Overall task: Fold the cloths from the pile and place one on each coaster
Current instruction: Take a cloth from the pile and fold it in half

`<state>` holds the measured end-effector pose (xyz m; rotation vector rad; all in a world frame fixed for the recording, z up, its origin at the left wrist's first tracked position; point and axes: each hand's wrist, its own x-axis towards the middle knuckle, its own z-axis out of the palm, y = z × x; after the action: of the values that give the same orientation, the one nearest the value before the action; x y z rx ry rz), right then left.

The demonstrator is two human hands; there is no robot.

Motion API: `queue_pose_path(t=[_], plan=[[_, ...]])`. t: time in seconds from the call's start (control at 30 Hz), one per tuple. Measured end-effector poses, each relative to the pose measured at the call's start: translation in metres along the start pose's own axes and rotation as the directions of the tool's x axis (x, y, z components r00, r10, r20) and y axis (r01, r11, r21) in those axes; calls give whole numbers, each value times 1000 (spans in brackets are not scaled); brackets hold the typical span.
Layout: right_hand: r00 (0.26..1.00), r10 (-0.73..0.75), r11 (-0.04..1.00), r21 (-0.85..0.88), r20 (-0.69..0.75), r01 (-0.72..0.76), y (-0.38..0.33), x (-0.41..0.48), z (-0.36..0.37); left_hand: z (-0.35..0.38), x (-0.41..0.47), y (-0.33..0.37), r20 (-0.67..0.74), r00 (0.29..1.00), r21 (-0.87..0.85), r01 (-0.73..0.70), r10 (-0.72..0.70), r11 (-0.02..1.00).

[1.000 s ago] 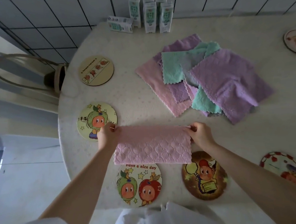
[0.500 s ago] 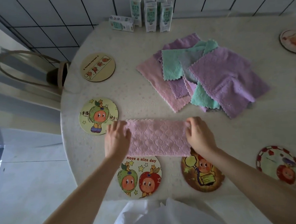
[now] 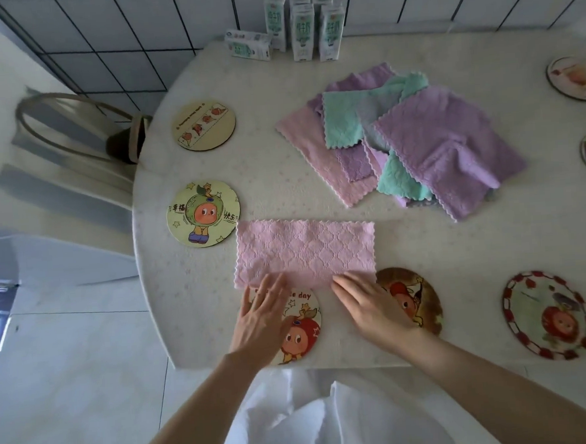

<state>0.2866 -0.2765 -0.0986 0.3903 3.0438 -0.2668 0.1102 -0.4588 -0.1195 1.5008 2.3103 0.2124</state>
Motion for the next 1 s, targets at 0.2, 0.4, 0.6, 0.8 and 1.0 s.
queue_pose_path(t=[0.2,0.4,0.6,0.8,1.0], plan=[[1000,15,1000,0,20,-15,22,-19,-10,-5,-23,-22,-30,983,-59,181,-183,982],[991,36,996,-91,127,-25,20,4,-16,-8,-20,-21,-36,973,-76,226,-229,971],[980,68,983,-179,185,-34,23,16,-25,-13,-14,-23,-53,977,-29,204,-205,979],[997,41,993,-114,58,-34,20,17,-30,-21,-1,-16,-56,975,70,218,-214,973],[999,-3,980,197,48,-6,-12,-9,-48,-11,10,44,-36,998,-46,-51,49,998]])
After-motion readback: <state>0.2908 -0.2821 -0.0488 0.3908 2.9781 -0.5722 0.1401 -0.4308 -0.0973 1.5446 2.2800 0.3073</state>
